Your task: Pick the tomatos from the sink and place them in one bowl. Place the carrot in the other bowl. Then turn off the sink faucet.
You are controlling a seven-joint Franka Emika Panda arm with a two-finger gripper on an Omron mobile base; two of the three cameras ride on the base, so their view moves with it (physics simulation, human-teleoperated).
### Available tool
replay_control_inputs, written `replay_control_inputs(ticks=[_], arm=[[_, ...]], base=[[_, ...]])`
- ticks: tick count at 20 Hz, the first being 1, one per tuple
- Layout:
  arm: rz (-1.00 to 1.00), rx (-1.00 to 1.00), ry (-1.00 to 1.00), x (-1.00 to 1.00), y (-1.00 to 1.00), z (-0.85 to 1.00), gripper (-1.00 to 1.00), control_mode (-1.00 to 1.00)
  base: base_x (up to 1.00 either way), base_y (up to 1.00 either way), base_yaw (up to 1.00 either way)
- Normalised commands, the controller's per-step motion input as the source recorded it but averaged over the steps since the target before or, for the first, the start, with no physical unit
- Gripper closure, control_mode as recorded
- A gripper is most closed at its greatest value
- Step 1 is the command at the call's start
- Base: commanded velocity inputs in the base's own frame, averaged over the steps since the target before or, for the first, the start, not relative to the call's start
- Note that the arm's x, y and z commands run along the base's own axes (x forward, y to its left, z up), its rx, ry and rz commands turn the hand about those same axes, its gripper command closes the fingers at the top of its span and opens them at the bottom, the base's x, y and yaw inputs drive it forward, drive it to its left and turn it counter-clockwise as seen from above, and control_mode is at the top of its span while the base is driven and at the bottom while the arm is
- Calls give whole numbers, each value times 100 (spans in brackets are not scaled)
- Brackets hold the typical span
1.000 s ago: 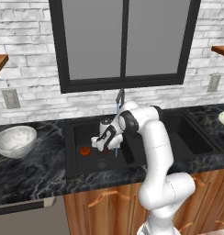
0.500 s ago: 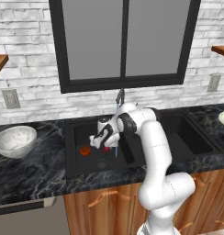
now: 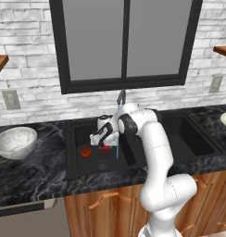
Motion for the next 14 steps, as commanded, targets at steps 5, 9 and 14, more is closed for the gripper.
replay_control_inputs(ticks=[5, 9, 14], arm=[[0, -1, -11, -38, 0, 7, 100, -100], [0, 0, -3, -64, 0, 33, 100, -100], [-1, 0, 0, -55, 0, 68, 100, -100]], base=[[0, 0, 0], [0, 0, 0], [0, 0, 0]])
